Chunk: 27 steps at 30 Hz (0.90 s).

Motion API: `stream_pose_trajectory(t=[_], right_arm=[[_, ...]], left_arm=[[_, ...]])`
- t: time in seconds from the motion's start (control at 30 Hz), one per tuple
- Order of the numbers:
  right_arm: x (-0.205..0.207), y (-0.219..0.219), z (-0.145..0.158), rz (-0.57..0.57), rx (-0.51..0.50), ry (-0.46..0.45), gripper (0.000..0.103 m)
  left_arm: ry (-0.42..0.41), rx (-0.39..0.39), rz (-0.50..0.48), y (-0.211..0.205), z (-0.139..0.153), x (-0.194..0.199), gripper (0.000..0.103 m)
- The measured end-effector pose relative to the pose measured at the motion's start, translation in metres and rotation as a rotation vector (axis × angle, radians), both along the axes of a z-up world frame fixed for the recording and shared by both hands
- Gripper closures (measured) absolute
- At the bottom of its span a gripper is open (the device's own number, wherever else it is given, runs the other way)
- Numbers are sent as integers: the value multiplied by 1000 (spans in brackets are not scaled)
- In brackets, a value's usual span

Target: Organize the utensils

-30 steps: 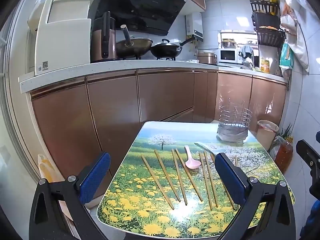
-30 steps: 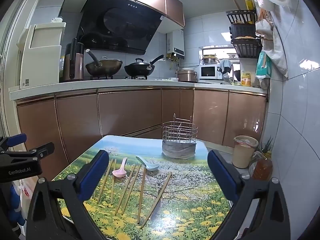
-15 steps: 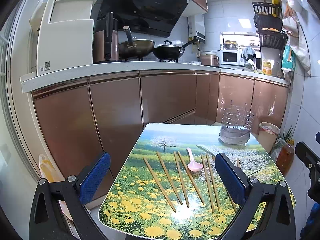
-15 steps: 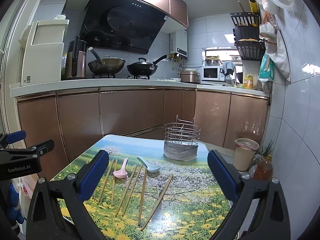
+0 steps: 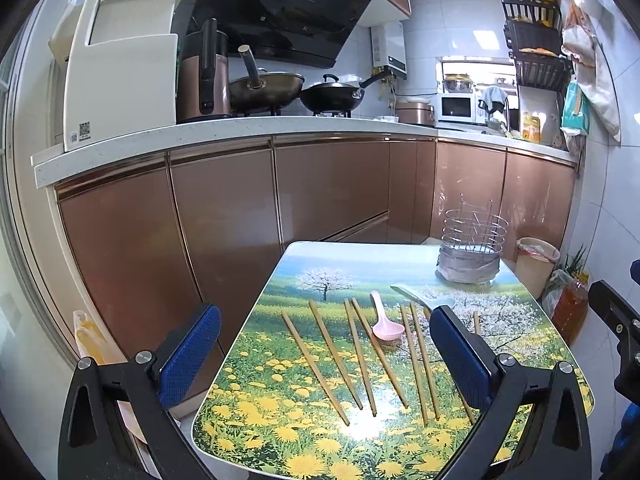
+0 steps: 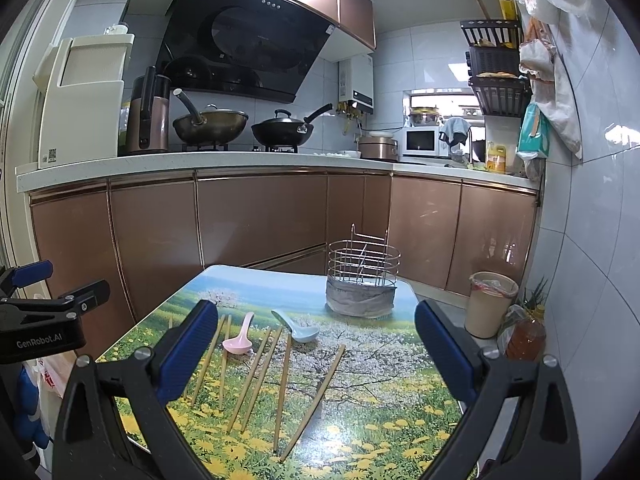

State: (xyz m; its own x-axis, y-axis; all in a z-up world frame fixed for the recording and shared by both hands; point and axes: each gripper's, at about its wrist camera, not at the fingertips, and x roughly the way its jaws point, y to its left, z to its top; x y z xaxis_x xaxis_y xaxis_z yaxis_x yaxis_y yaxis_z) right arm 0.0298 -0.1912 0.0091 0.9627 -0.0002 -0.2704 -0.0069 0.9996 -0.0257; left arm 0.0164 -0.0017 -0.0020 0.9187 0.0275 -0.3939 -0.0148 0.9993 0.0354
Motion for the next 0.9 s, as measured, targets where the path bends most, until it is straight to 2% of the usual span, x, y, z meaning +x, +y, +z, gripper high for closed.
stream_pose_trajectory(t=[0.9], right_arm=[[21,-3,-1,-38,-22,22,3]], left_arm=[[6,12,-7,0,-3,29,0]])
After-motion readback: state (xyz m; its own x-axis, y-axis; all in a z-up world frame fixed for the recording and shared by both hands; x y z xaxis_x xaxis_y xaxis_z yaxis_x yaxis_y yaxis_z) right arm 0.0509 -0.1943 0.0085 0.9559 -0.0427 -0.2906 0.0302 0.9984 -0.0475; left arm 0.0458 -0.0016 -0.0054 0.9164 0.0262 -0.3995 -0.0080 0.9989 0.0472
